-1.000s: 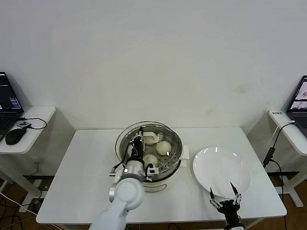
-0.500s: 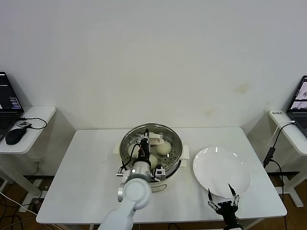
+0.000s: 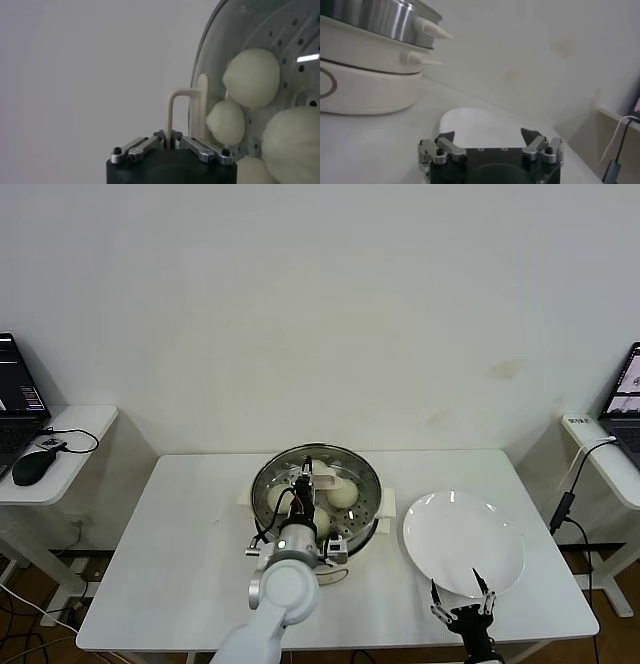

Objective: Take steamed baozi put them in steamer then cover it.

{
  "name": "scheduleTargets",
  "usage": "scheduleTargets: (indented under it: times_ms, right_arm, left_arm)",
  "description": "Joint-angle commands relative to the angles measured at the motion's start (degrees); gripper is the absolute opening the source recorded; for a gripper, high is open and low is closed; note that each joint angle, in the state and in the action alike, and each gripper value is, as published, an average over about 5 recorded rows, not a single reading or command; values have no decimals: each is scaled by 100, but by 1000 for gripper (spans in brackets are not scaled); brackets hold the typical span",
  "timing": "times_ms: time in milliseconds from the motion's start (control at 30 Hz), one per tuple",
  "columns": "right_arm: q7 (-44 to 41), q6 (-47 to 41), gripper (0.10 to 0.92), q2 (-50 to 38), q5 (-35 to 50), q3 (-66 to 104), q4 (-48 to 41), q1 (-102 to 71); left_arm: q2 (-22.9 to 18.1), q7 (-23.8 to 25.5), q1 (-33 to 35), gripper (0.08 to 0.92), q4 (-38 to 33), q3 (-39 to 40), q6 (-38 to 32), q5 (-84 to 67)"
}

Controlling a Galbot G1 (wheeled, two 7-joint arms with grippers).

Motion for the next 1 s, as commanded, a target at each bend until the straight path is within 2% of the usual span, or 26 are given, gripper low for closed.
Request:
scheduleTargets:
  times_ms: [33,367,600,700,767,833,933,1000]
  right_arm:
    - [-7,-9,823,-4,-6,-12,-16,10]
    - [-11,-4,823,-26,-11,-29,-45,18]
    - [-14,-7,823,-79,6,-50,-40,-6]
    - [-23,5,823,-174,111,-73,9,-54]
    - [-35,20,823,-290,264,-81,66,-116]
    - [-52,11,823,-370,390,-80,123,-160]
    - [-76,-31,823,-397,495,-102,195,-201]
    - [-92,-61,823,-413,558,-137,254,-245]
  left_arm:
    - [6,-4,79,231,-149,8,-13,9]
    - [371,-142,903,517,-1304,-90,-86,-249]
    - [853,-594,2104,724,-2701,-481,-190,-1383]
    - [1041,-1192,2883,789,-3152,-926,-363,-2604]
    - [1134,-1830,3361,809,-3306,-1327,-600,-3930]
    - [1238,-2504,3778,821,-3258,-1949,-1221,-5905]
    - [1290,-2939,4247,823,-2872,-2853,-2464,-8148]
    - [1267,-3012,4457,823,-2618,-3137,-2875,-8766]
